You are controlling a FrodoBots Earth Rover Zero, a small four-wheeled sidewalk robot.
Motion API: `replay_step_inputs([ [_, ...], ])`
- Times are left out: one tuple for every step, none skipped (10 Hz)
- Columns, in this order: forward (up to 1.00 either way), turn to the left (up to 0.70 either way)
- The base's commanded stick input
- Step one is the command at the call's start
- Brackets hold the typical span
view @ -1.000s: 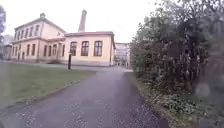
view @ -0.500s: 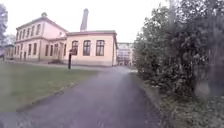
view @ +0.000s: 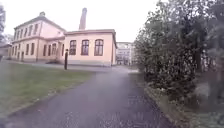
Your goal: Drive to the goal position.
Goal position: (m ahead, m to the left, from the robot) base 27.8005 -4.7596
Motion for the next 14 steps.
replay_step_inputs([
  [1.0, 0.0],
  [1.0, -0.13],
  [1.0, -0.4],
  [1.0, -0.22],
  [1.0, 0.0],
  [1.0, 0.0],
  [1.0, 0.0],
  [1.0, 0.0],
  [1.0, 0.0],
  [1.0, 0.0],
  [1.0, 0.0],
  [1.0, 0.0],
  [1.0, 0.0],
  [1.0, 0.0],
])
